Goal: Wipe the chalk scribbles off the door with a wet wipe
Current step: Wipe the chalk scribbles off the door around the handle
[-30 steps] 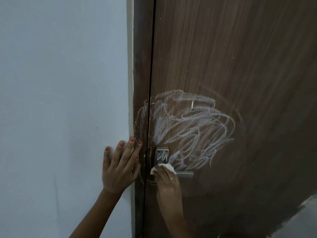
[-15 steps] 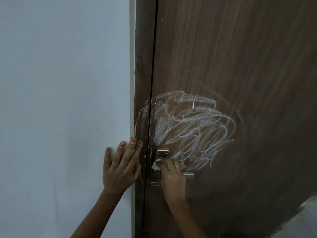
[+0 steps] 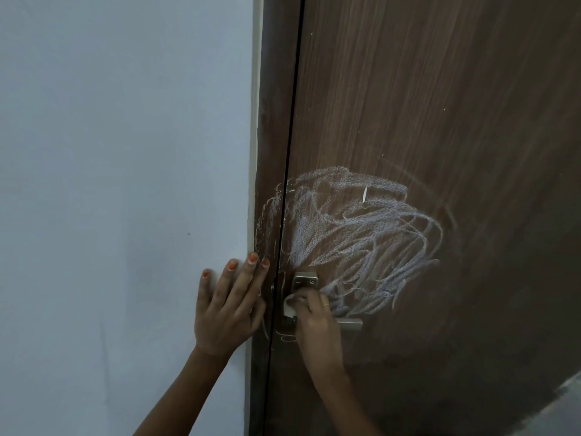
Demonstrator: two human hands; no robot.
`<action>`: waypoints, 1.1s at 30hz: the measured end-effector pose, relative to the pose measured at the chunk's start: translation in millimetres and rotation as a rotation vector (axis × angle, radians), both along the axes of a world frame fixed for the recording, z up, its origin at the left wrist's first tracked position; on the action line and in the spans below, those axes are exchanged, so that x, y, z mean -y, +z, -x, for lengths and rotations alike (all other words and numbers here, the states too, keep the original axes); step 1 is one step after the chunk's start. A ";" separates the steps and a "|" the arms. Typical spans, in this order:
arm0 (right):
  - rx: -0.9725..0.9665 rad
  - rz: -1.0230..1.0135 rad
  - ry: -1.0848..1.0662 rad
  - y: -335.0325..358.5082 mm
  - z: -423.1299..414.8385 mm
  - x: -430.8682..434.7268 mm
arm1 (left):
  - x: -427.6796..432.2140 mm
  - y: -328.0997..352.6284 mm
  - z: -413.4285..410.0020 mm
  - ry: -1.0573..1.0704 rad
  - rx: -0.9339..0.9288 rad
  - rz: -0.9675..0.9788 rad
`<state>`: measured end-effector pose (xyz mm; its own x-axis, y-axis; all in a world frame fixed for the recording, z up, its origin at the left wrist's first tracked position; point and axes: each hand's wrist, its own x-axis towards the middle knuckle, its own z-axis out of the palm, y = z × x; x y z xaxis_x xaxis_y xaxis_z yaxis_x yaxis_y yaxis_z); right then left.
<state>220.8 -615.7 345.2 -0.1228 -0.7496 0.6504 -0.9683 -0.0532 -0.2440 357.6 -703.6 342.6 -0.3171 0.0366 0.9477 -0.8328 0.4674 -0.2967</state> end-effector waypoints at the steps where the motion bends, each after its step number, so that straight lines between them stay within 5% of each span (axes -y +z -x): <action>1: 0.033 0.006 -0.022 0.6 4.1 -0.8 | 0.2 0.2 0.1 0.004 0.000 0.000; 8: 0.052 0.148 -0.036 16.5 9.3 7.3 | 2.0 -2.5 -0.5 0.009 -0.003 0.004; 14: -0.109 -0.031 0.035 4.7 1.8 1.6 | 1.3 -2.0 -0.7 0.003 0.003 0.001; 19: 0.045 0.113 -0.066 16.3 18.6 3.1 | 0.7 -1.1 -0.1 0.006 -0.003 0.000; 27: -0.112 0.026 0.025 8.4 -4.6 10.7 | 1.8 -3.1 0.2 0.002 0.003 0.000; 33: 0.073 0.071 -0.064 8.0 15.1 3.2 | 2.1 -3.2 0.1 0.010 0.000 -0.002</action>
